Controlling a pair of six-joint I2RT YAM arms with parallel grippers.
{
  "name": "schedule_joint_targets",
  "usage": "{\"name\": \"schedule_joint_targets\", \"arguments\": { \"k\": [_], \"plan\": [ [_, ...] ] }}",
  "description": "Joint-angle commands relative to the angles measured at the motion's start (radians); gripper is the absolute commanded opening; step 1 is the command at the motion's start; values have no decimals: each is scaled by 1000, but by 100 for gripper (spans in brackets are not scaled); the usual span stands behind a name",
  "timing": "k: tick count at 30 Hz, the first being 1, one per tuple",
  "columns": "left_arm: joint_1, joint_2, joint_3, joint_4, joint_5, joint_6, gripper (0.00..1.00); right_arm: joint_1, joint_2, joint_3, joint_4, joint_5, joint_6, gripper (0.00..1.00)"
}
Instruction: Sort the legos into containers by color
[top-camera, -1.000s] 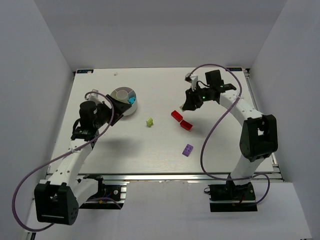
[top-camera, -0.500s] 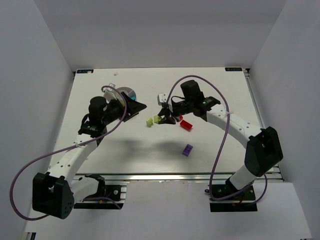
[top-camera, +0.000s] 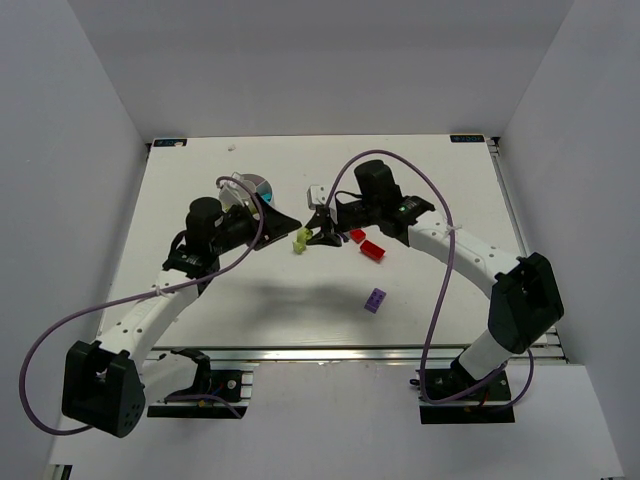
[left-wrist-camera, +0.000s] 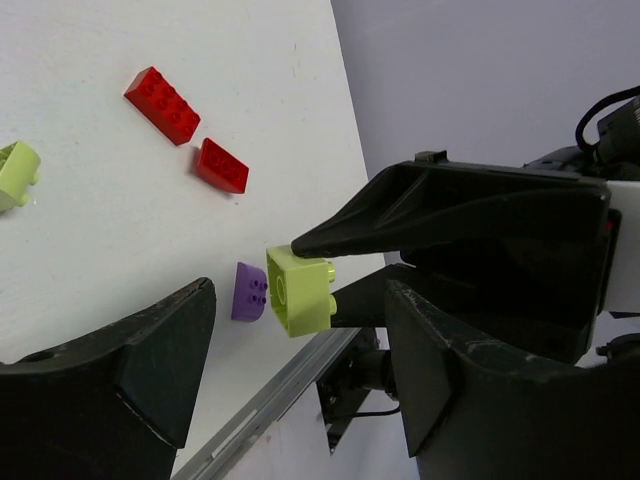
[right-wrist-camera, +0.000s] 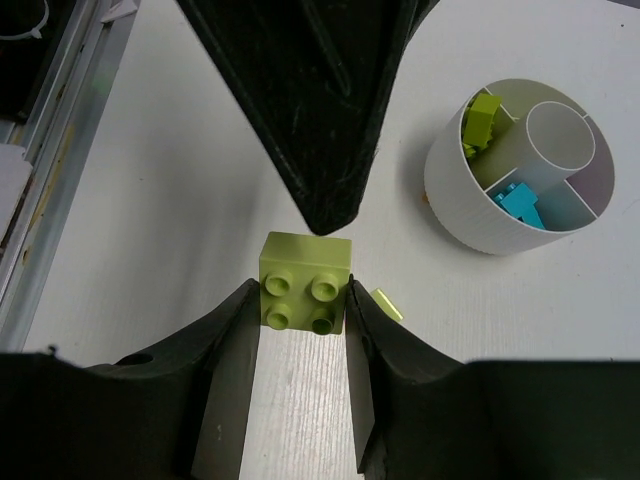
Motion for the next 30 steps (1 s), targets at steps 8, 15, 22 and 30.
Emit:
{"name": "schedule_joint_targets", "arguments": {
  "k": [8,15,22,30],
  "plan": [
    [-52,52,35,-31,4,64,72,3,14,39,86,0,68,0],
    [-72,109,72,-46,-7,84,59,4,8,35,94,-3,77,0],
    [-72,124,95,-37,-16,81,36,3,-1,12,99,-1,69,0],
    [-71,116,198,-240,-116,185,11,4,5,-10,122,75,88,89]
  ]
}}
